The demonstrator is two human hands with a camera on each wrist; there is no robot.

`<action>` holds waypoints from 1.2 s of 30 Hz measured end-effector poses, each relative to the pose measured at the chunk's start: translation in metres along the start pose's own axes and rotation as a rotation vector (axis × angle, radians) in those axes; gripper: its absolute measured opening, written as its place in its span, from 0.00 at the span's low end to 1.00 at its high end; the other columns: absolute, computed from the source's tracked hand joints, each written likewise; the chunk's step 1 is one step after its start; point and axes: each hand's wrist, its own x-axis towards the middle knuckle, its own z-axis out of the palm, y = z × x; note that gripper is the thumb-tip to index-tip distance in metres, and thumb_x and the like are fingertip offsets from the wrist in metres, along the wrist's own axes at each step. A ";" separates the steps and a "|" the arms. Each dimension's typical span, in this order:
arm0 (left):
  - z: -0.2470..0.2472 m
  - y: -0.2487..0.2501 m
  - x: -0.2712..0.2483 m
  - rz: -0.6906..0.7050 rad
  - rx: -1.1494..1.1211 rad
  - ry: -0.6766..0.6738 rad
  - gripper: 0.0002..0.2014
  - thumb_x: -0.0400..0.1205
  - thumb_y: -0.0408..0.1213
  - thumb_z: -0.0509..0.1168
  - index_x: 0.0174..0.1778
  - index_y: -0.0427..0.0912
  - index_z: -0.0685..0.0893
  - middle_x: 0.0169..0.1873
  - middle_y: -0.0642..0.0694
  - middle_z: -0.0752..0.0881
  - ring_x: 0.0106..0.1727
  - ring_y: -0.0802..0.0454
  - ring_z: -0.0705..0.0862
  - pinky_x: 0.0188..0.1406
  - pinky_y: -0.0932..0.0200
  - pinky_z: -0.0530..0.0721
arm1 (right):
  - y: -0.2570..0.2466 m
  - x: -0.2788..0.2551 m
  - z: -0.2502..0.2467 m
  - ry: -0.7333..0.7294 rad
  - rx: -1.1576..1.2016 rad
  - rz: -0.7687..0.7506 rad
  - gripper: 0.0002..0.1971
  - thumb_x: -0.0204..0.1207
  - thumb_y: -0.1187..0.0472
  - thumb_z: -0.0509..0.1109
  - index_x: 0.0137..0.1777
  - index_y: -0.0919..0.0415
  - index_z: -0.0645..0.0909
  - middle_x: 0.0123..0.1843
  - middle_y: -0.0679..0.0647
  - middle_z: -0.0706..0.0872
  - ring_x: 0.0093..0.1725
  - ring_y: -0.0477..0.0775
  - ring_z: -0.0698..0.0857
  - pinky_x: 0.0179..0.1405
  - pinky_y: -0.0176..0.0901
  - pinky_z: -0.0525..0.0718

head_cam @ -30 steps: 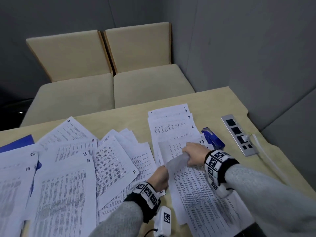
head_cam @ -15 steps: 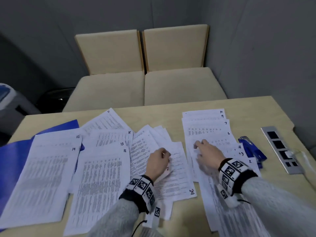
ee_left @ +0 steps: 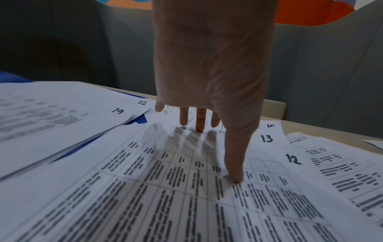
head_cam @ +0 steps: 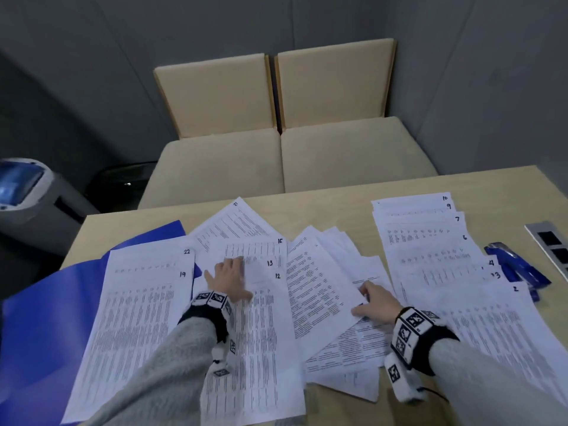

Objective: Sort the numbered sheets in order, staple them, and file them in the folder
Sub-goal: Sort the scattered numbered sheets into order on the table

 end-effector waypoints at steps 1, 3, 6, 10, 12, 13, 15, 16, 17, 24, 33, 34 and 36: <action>-0.001 -0.002 0.002 0.025 0.026 -0.004 0.46 0.69 0.53 0.76 0.78 0.48 0.58 0.73 0.43 0.65 0.76 0.41 0.65 0.77 0.31 0.58 | 0.000 0.000 0.000 0.013 0.003 0.005 0.14 0.69 0.61 0.75 0.42 0.57 0.69 0.38 0.50 0.74 0.34 0.48 0.74 0.32 0.38 0.69; -0.003 -0.006 0.007 0.057 0.050 -0.010 0.46 0.66 0.57 0.77 0.75 0.48 0.61 0.71 0.42 0.67 0.74 0.41 0.67 0.78 0.31 0.58 | -0.003 -0.001 0.000 0.026 0.010 0.022 0.13 0.69 0.64 0.73 0.35 0.57 0.68 0.33 0.49 0.72 0.30 0.47 0.71 0.29 0.37 0.66; -0.004 -0.009 0.011 0.087 0.090 -0.034 0.46 0.63 0.61 0.77 0.72 0.45 0.65 0.71 0.40 0.67 0.72 0.40 0.68 0.76 0.35 0.62 | -0.004 -0.003 0.000 0.047 0.004 0.039 0.19 0.70 0.67 0.71 0.29 0.58 0.62 0.27 0.49 0.65 0.26 0.47 0.65 0.28 0.38 0.60; -0.001 -0.015 0.012 0.161 0.088 -0.010 0.43 0.65 0.61 0.76 0.69 0.42 0.68 0.69 0.40 0.66 0.69 0.42 0.67 0.72 0.41 0.67 | -0.002 -0.002 0.000 0.059 0.098 0.094 0.15 0.74 0.63 0.70 0.34 0.60 0.65 0.33 0.53 0.69 0.31 0.51 0.69 0.33 0.41 0.64; 0.001 -0.016 0.012 0.207 0.076 0.004 0.41 0.66 0.60 0.75 0.69 0.42 0.69 0.68 0.42 0.69 0.68 0.43 0.68 0.71 0.42 0.68 | -0.002 -0.003 0.001 0.076 0.165 0.101 0.12 0.76 0.63 0.69 0.37 0.63 0.68 0.37 0.56 0.72 0.34 0.53 0.71 0.35 0.43 0.65; 0.001 -0.016 0.011 0.232 0.073 0.000 0.40 0.68 0.58 0.75 0.68 0.42 0.69 0.66 0.42 0.72 0.68 0.43 0.70 0.71 0.42 0.68 | -0.004 -0.004 0.002 0.108 0.202 0.110 0.10 0.77 0.64 0.69 0.38 0.63 0.70 0.38 0.56 0.75 0.36 0.54 0.74 0.35 0.43 0.67; 0.001 -0.014 0.010 0.282 0.046 -0.014 0.31 0.71 0.52 0.75 0.63 0.42 0.70 0.61 0.45 0.79 0.65 0.44 0.74 0.71 0.41 0.69 | -0.004 -0.006 0.010 0.186 0.287 0.149 0.07 0.77 0.64 0.69 0.39 0.60 0.75 0.44 0.58 0.82 0.41 0.55 0.80 0.38 0.43 0.73; 0.000 -0.013 0.010 0.307 0.023 -0.027 0.25 0.72 0.47 0.74 0.58 0.43 0.71 0.57 0.46 0.82 0.61 0.44 0.77 0.70 0.41 0.70 | -0.002 -0.005 0.014 0.216 0.327 0.163 0.06 0.77 0.63 0.70 0.40 0.59 0.77 0.47 0.59 0.84 0.45 0.57 0.82 0.42 0.45 0.75; -0.001 -0.013 0.012 0.327 0.001 -0.046 0.20 0.73 0.42 0.73 0.54 0.44 0.71 0.53 0.47 0.83 0.57 0.45 0.79 0.69 0.40 0.70 | -0.001 -0.005 0.018 0.232 0.351 0.178 0.03 0.77 0.63 0.70 0.43 0.59 0.78 0.50 0.59 0.86 0.49 0.59 0.83 0.46 0.47 0.76; -0.040 -0.003 0.038 0.433 0.027 -0.169 0.21 0.73 0.34 0.74 0.61 0.42 0.77 0.51 0.50 0.83 0.54 0.49 0.78 0.73 0.41 0.70 | -0.006 -0.007 0.025 0.272 0.395 0.229 0.08 0.76 0.63 0.69 0.52 0.66 0.81 0.53 0.60 0.87 0.53 0.62 0.85 0.54 0.55 0.81; -0.046 0.009 0.061 0.402 0.032 -0.211 0.48 0.69 0.30 0.78 0.78 0.49 0.54 0.43 0.44 0.85 0.51 0.43 0.83 0.61 0.43 0.80 | -0.048 -0.015 0.036 0.579 -0.008 0.290 0.29 0.72 0.59 0.72 0.71 0.52 0.64 0.70 0.58 0.66 0.69 0.61 0.69 0.67 0.59 0.69; -0.048 0.009 0.063 0.391 0.020 -0.209 0.56 0.69 0.29 0.78 0.82 0.51 0.43 0.44 0.42 0.87 0.51 0.42 0.84 0.64 0.41 0.79 | -0.050 -0.014 0.034 0.547 0.011 0.346 0.31 0.71 0.60 0.72 0.72 0.52 0.63 0.71 0.59 0.65 0.70 0.62 0.68 0.67 0.60 0.68; -0.050 0.009 0.067 0.378 0.041 -0.207 0.64 0.69 0.29 0.77 0.81 0.49 0.29 0.49 0.39 0.87 0.53 0.40 0.85 0.69 0.37 0.75 | -0.043 -0.009 0.029 0.469 0.084 0.444 0.32 0.68 0.63 0.72 0.70 0.54 0.63 0.71 0.60 0.66 0.69 0.63 0.69 0.68 0.59 0.71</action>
